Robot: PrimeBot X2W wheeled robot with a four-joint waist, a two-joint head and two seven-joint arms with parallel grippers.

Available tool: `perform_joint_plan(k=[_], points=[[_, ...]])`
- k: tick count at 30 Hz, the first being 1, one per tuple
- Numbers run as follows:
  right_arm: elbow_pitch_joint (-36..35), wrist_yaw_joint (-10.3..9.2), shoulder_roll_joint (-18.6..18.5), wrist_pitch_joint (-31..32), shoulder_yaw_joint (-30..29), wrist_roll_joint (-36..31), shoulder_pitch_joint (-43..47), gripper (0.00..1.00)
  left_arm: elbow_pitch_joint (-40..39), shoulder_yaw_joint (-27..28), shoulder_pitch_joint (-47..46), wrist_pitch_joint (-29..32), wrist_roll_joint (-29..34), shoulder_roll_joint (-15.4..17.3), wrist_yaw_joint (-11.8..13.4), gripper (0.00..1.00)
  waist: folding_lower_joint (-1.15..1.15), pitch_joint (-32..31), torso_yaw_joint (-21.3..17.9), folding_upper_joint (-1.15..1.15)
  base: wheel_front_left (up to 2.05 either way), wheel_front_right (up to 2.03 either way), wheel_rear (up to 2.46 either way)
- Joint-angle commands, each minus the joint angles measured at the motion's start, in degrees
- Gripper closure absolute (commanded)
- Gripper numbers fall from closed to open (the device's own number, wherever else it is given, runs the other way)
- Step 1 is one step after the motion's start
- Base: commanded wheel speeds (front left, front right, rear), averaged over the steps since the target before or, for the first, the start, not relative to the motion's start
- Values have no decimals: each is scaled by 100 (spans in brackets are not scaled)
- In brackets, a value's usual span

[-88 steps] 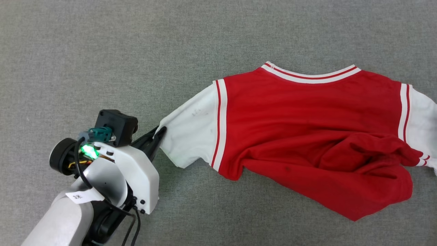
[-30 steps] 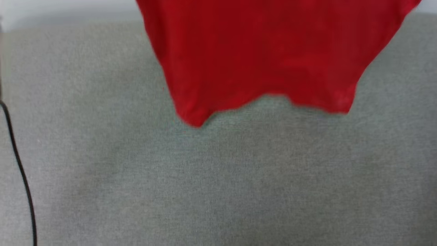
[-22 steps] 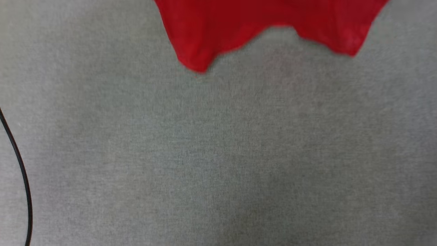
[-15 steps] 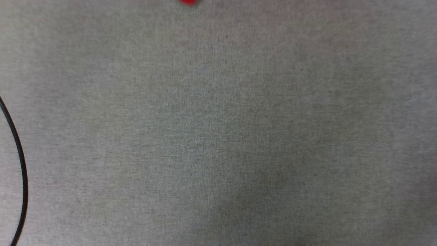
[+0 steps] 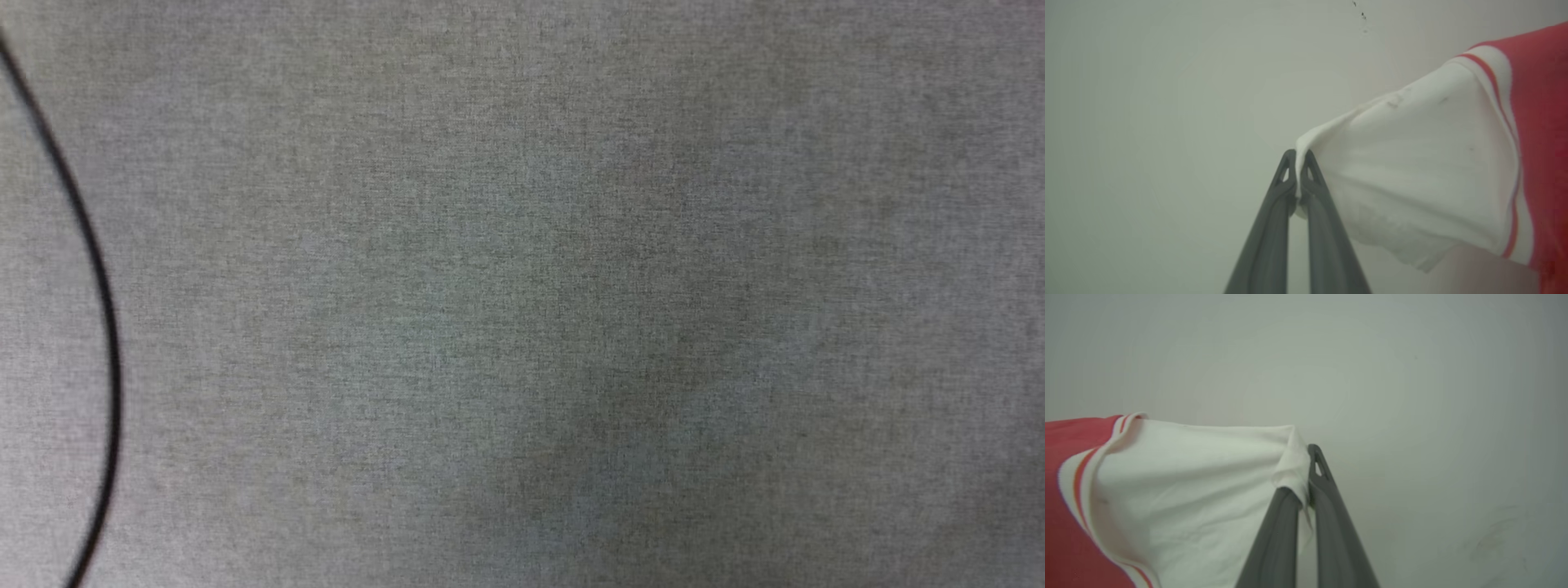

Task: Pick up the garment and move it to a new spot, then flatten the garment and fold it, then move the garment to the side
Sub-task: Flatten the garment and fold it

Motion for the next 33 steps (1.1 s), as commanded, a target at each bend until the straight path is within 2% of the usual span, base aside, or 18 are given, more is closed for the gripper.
perform_joint_plan(k=[1,7,12,26,33], points=[[58,-12,5,-79,22,84,83,100,71,-12,140,-76,10,5,35,100,-2,7,10,0,0,0,0],[245,-11,-68,-394,324,491,682,100,245,-136,904,-467,-133,-165,73,100,-2,-66,-10,0,0,0,0],[201,-11,-147,-490,618,933,1509,100,116,-173,1906,-672,-326,-348,162,100,-2,-337,-14,0,0,0,0],[-474,-11,-61,-321,1410,2290,4968,100,-486,-135,5552,-780,-883,-473,497,100,-2,-1688,-72,0,0,0,0],[-806,-11,-86,-88,1637,2889,6463,100,-699,-127,7113,-784,-1041,-406,510,100,-2,-2211,-78,0,0,0,0]])
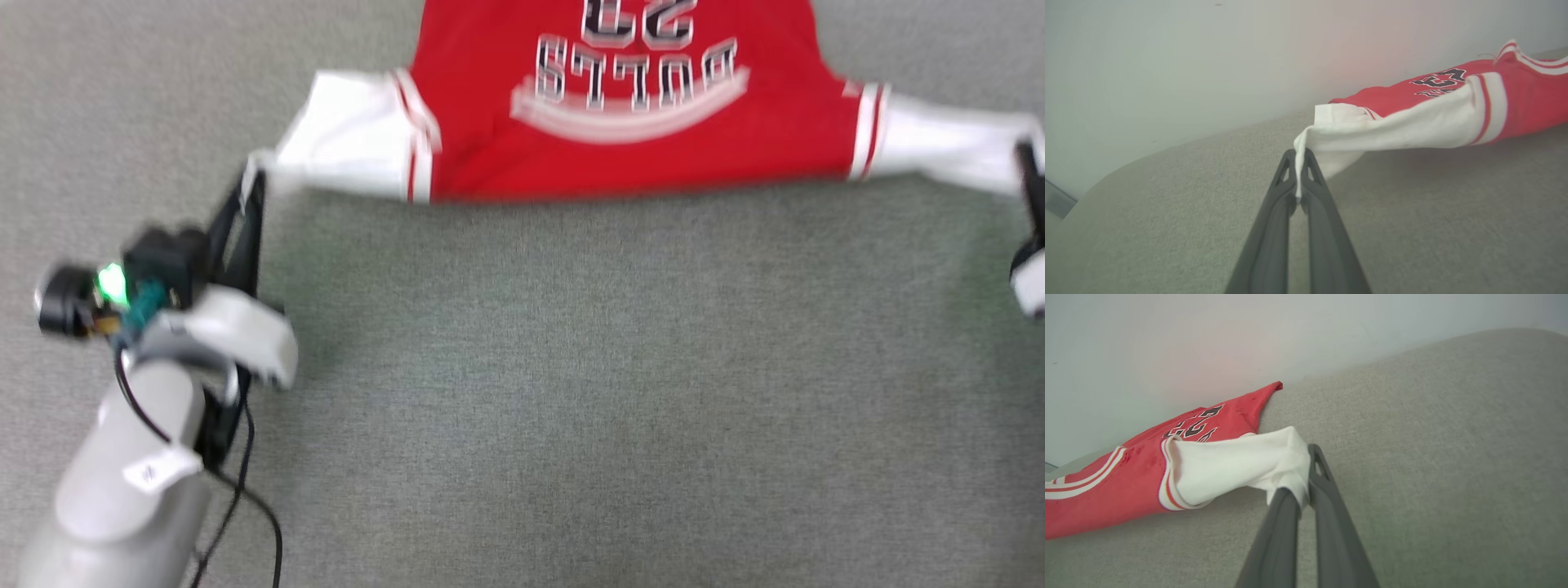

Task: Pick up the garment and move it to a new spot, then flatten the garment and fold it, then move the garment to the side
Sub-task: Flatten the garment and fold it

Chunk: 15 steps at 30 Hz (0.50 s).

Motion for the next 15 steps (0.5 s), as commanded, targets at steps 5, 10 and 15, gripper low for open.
perform_joint_plan(k=[5,10,15], points=[[-183,-8,-192,91,143,173,847,100,52,-103,781,-18,-94,75,-28,100,2,-445,4,0,0,0,0],[-345,-9,-323,143,381,275,1399,100,195,-231,1362,18,-168,112,-55,100,2,-750,-5,0,0,0,0],[-466,-9,-561,253,686,251,1874,100,308,-388,1760,97,-216,108,-142,100,2,-1076,52,0,0,0,0]])
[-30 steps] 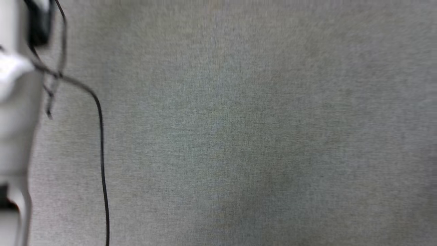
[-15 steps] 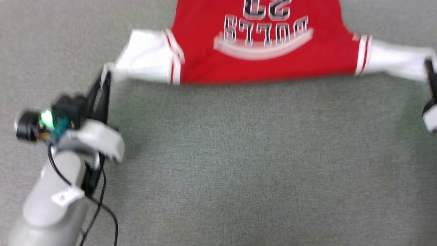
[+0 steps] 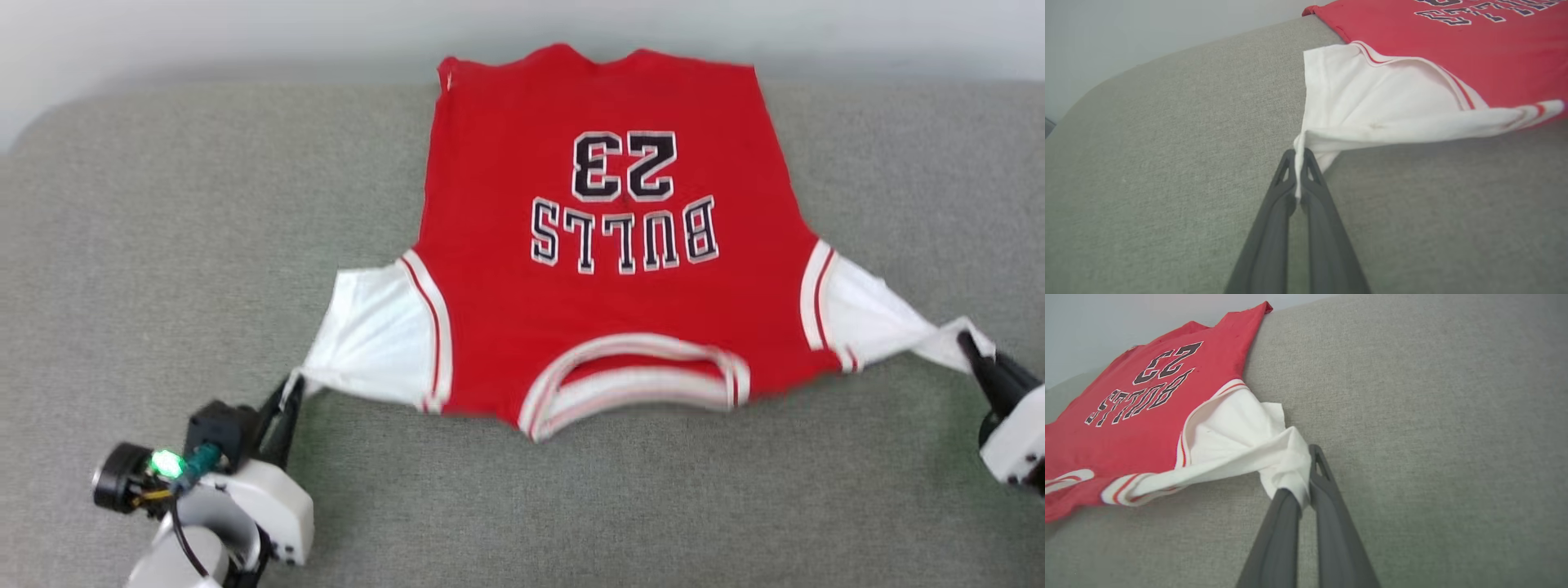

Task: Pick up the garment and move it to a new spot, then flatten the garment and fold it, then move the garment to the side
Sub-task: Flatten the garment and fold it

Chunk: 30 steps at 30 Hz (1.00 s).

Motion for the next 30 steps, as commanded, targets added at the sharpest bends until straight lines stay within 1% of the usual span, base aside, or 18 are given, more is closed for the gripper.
perform_joint_plan(k=[1,5,10,13,16,20,22,24,26,27,28,30], points=[[-24,-10,-121,34,54,13,227,100,34,-71,161,48,-18,8,-42,100,2,-217,53,-1,0,0,0],[-174,-10,-386,233,262,66,623,100,7,-154,415,110,-63,75,-126,100,2,-472,59,-1,0,0,0],[-470,-11,-716,468,442,173,1061,100,-128,-147,845,106,-193,164,-120,100,2,-740,8,-1,0,0,0],[-643,-11,-878,583,478,232,1318,100,-230,-142,1124,214,-310,244,-149,100,2,-863,-2,-1,0,0,0],[-849,-11,-1075,766,549,298,1633,100,-379,-201,1383,366,-346,404,-201,100,2,-929,6,-1,0,0,0],[-1069,-11,-1223,1121,447,561,2044,100,-682,-285,1675,551,-416,561,-316,100,2,-944,6,-1,0,0,0],[-1198,-11,-1266,1168,402,587,2186,100,-851,-363,1776,673,-404,626,-345,100,2,-908,10,-1,0,0,0],[-1272,-11,-1263,1182,344,608,2307,100,-990,-420,1816,815,-386,663,-324,100,2,-865,21,-1,0,0,0],[-1375,-11,-1288,1194,302,565,2367,100,-1131,-447,1828,907,-383,631,-269,100,2,-805,25,-1,0,0,0],[-1407,-10,-1290,1197,263,567,2354,53,-1202,-453,1811,953,-381,627,-249,100,2,-778,27,-1,0,0,0],[-1449,-10,-1272,1258,227,647,2341,0,-1279,-457,1784,997,-375,635,-236,100,2,-751,27,-1,0,0,0],[-1494,-10,-1264,1354,186,747,2324,0,-1376,-463,1753,1055,-369,653,-218,100,2,-721,32,-1,0,0,0]])
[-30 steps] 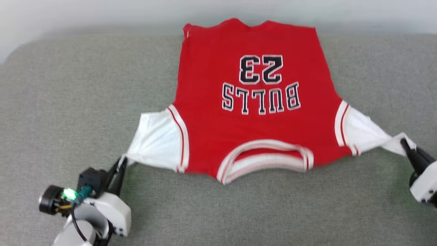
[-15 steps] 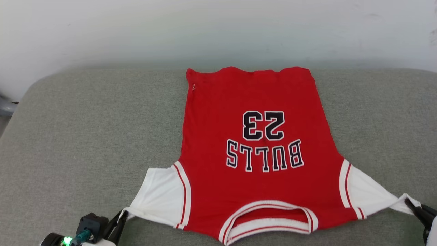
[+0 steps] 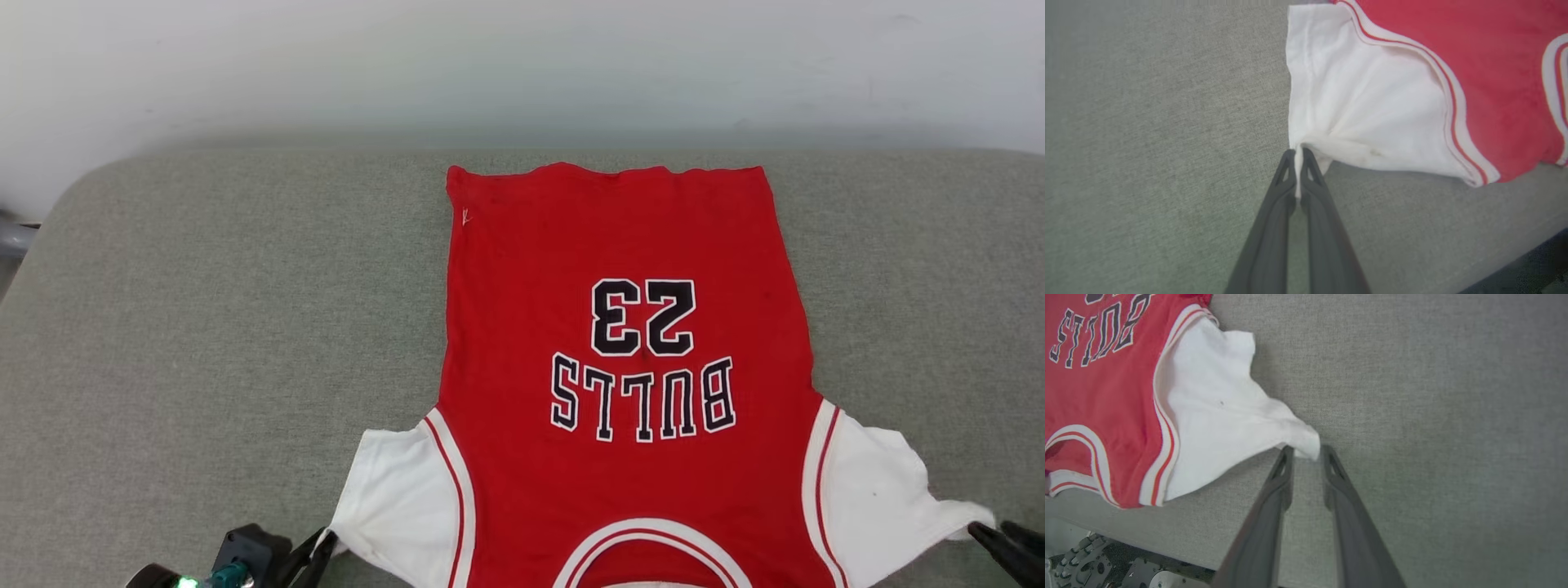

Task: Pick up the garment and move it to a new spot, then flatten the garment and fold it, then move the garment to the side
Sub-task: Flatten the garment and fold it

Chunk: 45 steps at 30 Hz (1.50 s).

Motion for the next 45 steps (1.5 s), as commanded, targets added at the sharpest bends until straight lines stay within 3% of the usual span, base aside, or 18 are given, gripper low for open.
perform_joint_plan(k=[1,9,14,23,29,38,45], points=[[-66,-8,-67,73,-51,73,-31,0,-90,15,-55,31,26,34,32,100,0,48,18,-1,0,0,0],[-714,-8,-265,982,-670,265,-911,0,-1426,-138,9,1106,-135,290,62,100,0,505,221,-1,0,0,0],[-693,-7,-13,2007,-944,133,-2110,0,-2371,-152,-71,1636,-123,365,259,100,0,1159,520,-1,0,0,0],[68,-7,343,3783,-1331,-1123,-4578,0,-3173,-381,-499,1851,133,138,292,100,0,2327,1286,-1,0,0,0],[510,-7,540,4431,-1559,-2004,-5677,0,-3343,-535,-855,1819,262,-111,233,100,0,2773,1744,-1,0,0,0],[881,-7,695,4855,-1827,-2942,-6306,0,-3424,-716,-1122,1677,418,-362,194,100,0,3155,2160,-1,0,0,0],[996,-6,707,4950,-1657,-3212,-5953,0,-3336,-782,-1240,1516,445,-543,206,100,0,3310,2279,-1,0,0,0]])
